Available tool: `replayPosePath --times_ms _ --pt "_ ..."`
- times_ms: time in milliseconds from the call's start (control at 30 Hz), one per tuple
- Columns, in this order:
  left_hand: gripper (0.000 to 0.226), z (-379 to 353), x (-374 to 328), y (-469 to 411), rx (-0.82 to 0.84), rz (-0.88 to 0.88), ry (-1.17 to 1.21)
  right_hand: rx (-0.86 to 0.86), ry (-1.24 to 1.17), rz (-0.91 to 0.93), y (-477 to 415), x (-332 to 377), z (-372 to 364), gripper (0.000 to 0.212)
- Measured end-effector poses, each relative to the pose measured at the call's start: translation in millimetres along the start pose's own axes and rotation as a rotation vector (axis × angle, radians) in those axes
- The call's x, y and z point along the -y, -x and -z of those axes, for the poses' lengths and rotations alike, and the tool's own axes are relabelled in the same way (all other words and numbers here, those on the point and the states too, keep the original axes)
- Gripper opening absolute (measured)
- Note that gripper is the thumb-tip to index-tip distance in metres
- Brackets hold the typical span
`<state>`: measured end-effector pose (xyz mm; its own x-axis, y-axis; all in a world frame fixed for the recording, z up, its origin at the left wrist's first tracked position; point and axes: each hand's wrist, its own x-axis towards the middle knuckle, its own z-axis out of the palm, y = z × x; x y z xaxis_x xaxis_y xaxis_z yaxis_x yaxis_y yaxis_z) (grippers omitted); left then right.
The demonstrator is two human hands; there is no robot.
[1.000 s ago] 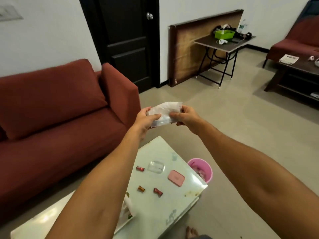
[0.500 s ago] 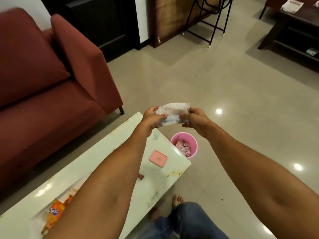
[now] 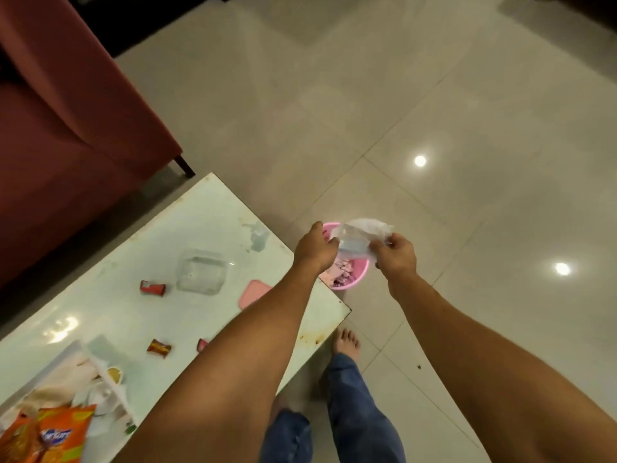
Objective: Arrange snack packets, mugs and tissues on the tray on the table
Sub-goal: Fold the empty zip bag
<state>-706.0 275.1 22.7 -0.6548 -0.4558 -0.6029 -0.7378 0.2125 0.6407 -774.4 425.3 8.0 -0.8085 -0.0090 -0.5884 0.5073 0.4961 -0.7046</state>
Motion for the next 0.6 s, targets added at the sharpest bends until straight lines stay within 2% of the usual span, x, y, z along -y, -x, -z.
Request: replayPosePath --times_ms 67,167,333,500,600 --pt "0.043 -15.7 6.0 -21.8 0.019 0.010 -0.031 -0.036 0.065 -0.023 -27.9 -26.1 -6.8 0.014" --pt "0.045 -31.1 14.5 -59.9 0.017 0.028 -0.061 -0.044 0.180 -0.067 -68.8 -63.8 -20.3 0.024" --pt "0.045 -45.5 34.4 -106.4 -0.039 0.069 -0.052 0.010 0.332 -0.117 -116.6 -104.5 -48.3 0.025" --pt "0.046 -59.5 50.1 -133.5 -0.063 0.033 -0.109 0.112 0.414 -0.113 -149.7 -117.4 -88.1 0.051" --pt "0.047 -60.8 57.5 -139.8 -0.106 0.014 -0.131 0.052 0.456 -0.100 -156.3 -119.3 -97.5 0.069"
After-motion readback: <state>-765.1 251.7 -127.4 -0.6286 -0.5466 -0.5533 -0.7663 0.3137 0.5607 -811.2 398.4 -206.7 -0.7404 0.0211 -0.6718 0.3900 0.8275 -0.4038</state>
